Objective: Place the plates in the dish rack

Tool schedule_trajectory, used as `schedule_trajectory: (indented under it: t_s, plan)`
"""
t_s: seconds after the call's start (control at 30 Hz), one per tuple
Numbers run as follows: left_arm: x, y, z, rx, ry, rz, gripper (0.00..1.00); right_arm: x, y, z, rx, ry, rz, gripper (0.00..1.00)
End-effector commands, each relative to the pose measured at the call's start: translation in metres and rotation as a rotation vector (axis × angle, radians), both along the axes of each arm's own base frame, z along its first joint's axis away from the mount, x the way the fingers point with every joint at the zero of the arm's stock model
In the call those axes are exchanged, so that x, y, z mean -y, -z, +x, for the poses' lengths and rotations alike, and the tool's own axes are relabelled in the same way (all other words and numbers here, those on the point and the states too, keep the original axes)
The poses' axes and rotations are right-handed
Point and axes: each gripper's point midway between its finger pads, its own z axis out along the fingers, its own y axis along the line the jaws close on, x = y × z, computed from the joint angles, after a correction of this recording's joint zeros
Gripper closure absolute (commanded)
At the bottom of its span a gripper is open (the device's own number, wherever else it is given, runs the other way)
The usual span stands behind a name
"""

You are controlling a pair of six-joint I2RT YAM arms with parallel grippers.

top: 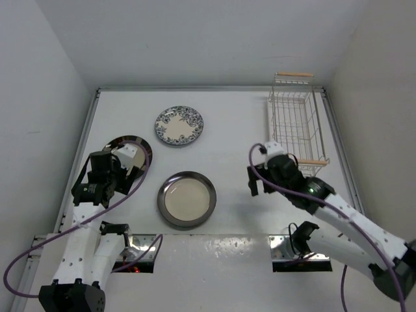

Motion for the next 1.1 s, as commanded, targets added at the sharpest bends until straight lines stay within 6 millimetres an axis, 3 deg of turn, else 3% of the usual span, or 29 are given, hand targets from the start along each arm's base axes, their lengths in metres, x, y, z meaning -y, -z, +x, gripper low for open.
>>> schedule_trajectory:
  t_s: [0.0,0.1,0.2,0.23,0.27,0.33,0.37,0.47,0.5,0.53,0.57,0.6,0.67,0.73,0.8,0.83,0.87,0.9,0.97,1.0,1.03,1.07]
  plan:
    - [0.005,-0.001,0.005,0.002,0.040,-0.012,0.12,-0.043,-0.053,0.050,0.098,-0.039,0.008,0.01]
    - [0.006,0.001,0.005,-0.010,0.041,-0.006,0.12,-0.093,-0.036,0.061,-0.010,-0.140,0.068,0.00]
    - [0.006,0.001,0.005,-0.009,0.035,-0.012,0.12,-0.126,0.012,0.057,-0.168,-0.187,0.126,0.03]
    - [0.006,0.001,0.005,-0.009,0.035,-0.012,0.12,-0.133,0.020,0.059,-0.179,-0.176,0.164,0.09]
    - [0.006,0.001,0.005,-0.009,0.035,-0.012,0.12,-0.146,0.032,0.049,-0.264,-0.197,0.222,0.25]
    - [0.006,0.001,0.005,-0.009,0.035,-0.012,0.12,-0.161,0.052,0.048,-0.325,-0.194,0.268,0.36]
    - [0.006,0.003,0.005,-0.018,0.035,-0.013,0.12,-0.170,0.071,0.038,-0.418,-0.201,0.289,0.39]
    - [0.006,0.007,0.004,-0.027,0.035,-0.014,0.12,-0.183,0.086,0.029,-0.493,-0.192,0.352,0.36]
    - [0.006,0.007,0.004,-0.027,0.035,-0.014,0.12,-0.177,0.103,0.017,-0.533,-0.184,0.341,0.35]
    - [0.006,0.007,0.004,-0.027,0.035,-0.014,0.12,-0.191,0.095,0.022,-0.512,-0.207,0.424,0.35]
    - [0.006,0.007,0.004,-0.027,0.035,-0.014,0.12,-0.196,0.098,0.013,-0.555,-0.220,0.458,0.35]
    - [0.006,0.007,0.004,-0.027,0.035,-0.014,0.12,-0.191,0.111,0.003,-0.602,-0.219,0.459,0.38]
    - [0.006,0.005,0.006,-0.018,0.035,-0.013,0.12,-0.197,0.117,-0.001,-0.624,-0.219,0.497,0.43]
    - [0.006,0.009,0.004,-0.027,0.035,-0.014,0.12,-0.196,0.129,-0.013,-0.679,-0.212,0.511,0.60]
    - [0.004,0.009,0.004,-0.028,0.028,-0.007,0.12,-0.200,0.127,-0.013,-0.676,-0.227,0.543,0.73]
    - [0.004,0.009,0.004,-0.028,0.028,-0.007,0.12,-0.199,0.127,-0.013,-0.678,-0.219,0.547,0.89]
    - [0.004,0.009,0.004,-0.028,0.028,-0.007,0.12,-0.196,0.128,-0.014,-0.689,-0.213,0.533,0.97]
    - [0.004,0.009,0.004,-0.028,0.028,-0.007,0.12,-0.196,0.121,-0.011,-0.674,-0.216,0.537,1.00]
    - [0.004,0.009,0.004,-0.028,0.028,-0.007,0.12,-0.194,0.096,-0.002,-0.620,-0.237,0.537,1.00]
    - [0.004,0.009,0.004,-0.028,0.028,-0.007,0.12,-0.203,0.063,0.016,-0.514,-0.299,0.556,1.00]
    - [0.004,0.009,0.004,-0.028,0.028,-0.007,0.12,-0.203,0.046,0.027,-0.458,-0.305,0.556,1.00]
    - [0.004,0.009,0.004,-0.028,0.028,-0.007,0.12,-0.195,0.026,0.022,-0.443,-0.312,0.532,1.00]
